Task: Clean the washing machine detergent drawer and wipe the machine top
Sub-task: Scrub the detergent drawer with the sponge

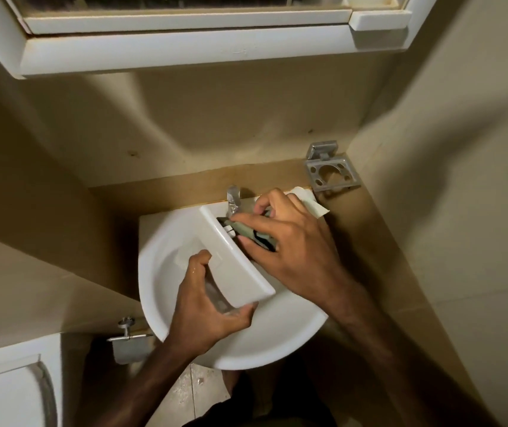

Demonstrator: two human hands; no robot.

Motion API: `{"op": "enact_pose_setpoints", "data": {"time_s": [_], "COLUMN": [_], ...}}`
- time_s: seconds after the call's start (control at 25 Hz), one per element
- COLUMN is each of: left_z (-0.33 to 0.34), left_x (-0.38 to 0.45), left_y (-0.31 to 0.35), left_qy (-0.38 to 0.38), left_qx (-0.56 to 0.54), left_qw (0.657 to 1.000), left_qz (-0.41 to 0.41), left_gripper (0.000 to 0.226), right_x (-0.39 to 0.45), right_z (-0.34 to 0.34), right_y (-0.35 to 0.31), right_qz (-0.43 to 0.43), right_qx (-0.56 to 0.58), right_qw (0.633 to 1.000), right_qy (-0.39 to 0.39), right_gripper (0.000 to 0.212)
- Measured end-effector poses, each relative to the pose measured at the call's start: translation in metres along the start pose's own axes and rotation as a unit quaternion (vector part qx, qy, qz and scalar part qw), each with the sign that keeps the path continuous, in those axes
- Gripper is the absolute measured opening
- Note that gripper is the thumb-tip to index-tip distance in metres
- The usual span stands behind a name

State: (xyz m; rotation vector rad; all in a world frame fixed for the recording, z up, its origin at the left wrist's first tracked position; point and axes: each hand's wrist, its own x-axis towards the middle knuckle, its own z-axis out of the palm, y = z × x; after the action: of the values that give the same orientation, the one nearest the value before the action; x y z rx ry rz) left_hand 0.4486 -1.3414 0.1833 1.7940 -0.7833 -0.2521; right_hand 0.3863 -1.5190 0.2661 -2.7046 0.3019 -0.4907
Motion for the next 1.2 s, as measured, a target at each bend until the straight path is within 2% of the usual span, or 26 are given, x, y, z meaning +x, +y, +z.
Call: {"op": "enact_pose_setpoints", "data": {"time_s": [0.12, 0.28, 0.32, 0.4, 0.48, 0.52, 0.56, 0.68, 0.72, 0.76, 0.84, 0.92, 0.96, 1.0, 1.08, 1.16, 1.2], "left_z": [-0.005, -0.004, -0.003, -0.003, -0.005, -0.006, -0.007, -0.003, 0.001, 0.005, 0.012, 0.014, 0.014, 0.013, 0.014, 0.017, 0.018], "left_x": [-0.007, -0.010, -0.008, -0.003, -0.001, 0.000, 0.000, -0.003, -0.005, -0.006, -0.007, -0.013, -0.017, -0.021, -0.027, -0.028, -0.027], "left_y": [-0.006, -0.008, -0.009, -0.015, -0.022, -0.025, -0.028, -0.036, -0.038, -0.039, -0.044, -0.053, -0.058, -0.060, -0.061, -0.055, -0.052], "left_qy": [0.010, -0.006, -0.009, -0.004, 0.006, 0.006, -0.002, -0.058, -0.072, -0.077, -0.060, -0.045, -0.044, -0.046, -0.040, -0.029, -0.027], "left_qx": [0.036, 0.070, 0.073, 0.086, 0.113, 0.128, 0.146, 0.233, 0.263, 0.290, 0.343, 0.371, 0.377, 0.376, 0.365, 0.358, 0.357], "left_qw": [0.999, 0.994, 0.994, 0.992, 0.987, 0.983, 0.978, 0.942, 0.928, 0.914, 0.886, 0.863, 0.851, 0.840, 0.824, 0.817, 0.816], "left_qz": [0.039, 0.080, 0.083, 0.093, 0.113, 0.130, 0.152, 0.235, 0.256, 0.272, 0.307, 0.340, 0.362, 0.388, 0.431, 0.450, 0.453], "left_gripper": [0.092, 0.085, 0.083, 0.082, 0.074, 0.068, 0.062, 0.040, 0.035, 0.031, 0.027, 0.027, 0.028, 0.027, 0.029, 0.037, 0.038], "right_x": [-0.005, 0.006, 0.007, 0.003, -0.013, -0.016, -0.016, 0.000, 0.003, 0.003, -0.005, -0.024, -0.028, -0.026, -0.018, -0.010, -0.012], "right_z": [0.001, 0.001, 0.004, 0.009, 0.013, 0.012, 0.010, 0.001, 0.000, 0.000, 0.001, 0.005, 0.006, 0.004, 0.001, -0.003, -0.002], "right_y": [0.020, 0.061, 0.056, 0.029, 0.006, 0.008, 0.020, 0.069, 0.076, 0.073, 0.045, 0.023, 0.028, 0.039, 0.069, 0.083, 0.078], "right_qz": [-0.005, 0.149, 0.155, 0.083, -0.021, -0.045, -0.032, 0.110, 0.130, 0.117, 0.021, -0.082, -0.097, -0.081, -0.018, 0.044, 0.054], "right_qx": [0.010, -0.035, -0.020, 0.037, 0.079, 0.090, 0.088, -0.007, -0.018, -0.003, 0.050, 0.046, 0.035, 0.028, -0.017, -0.071, -0.070], "right_qw": [0.999, 0.980, 0.977, 0.987, 0.993, 0.993, 0.994, 0.985, 0.981, 0.985, 0.998, 0.994, 0.992, 0.994, 1.000, 0.994, 0.993], "right_qy": [0.036, 0.129, 0.143, 0.131, 0.080, 0.063, 0.064, 0.135, 0.144, 0.131, 0.040, -0.058, -0.078, -0.071, -0.001, 0.066, 0.073], "right_gripper": [0.031, 0.031, 0.031, 0.028, 0.026, 0.026, 0.026, 0.028, 0.029, 0.029, 0.025, 0.021, 0.021, 0.021, 0.020, 0.018, 0.018]}}
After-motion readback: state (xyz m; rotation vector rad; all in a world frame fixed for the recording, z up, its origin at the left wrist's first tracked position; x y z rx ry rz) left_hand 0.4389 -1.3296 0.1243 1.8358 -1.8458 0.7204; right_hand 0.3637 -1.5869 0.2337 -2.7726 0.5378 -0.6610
